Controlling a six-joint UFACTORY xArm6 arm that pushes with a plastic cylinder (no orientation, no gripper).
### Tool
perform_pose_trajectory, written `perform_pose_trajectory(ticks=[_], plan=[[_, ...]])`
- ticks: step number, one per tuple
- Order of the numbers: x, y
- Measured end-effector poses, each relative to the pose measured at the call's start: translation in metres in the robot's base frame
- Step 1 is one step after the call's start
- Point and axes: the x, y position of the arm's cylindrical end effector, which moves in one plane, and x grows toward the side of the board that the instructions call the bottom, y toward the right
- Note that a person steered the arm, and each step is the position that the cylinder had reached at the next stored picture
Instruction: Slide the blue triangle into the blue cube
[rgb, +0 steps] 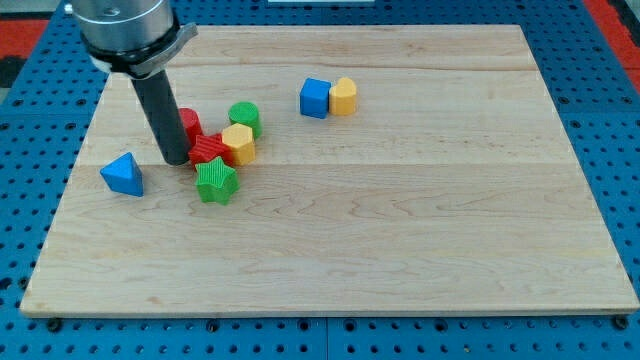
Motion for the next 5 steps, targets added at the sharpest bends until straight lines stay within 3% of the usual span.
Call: perform_pose_trajectory(ticks=[2, 5], plan=[[0.045, -0.015], [0.067, -0.049]])
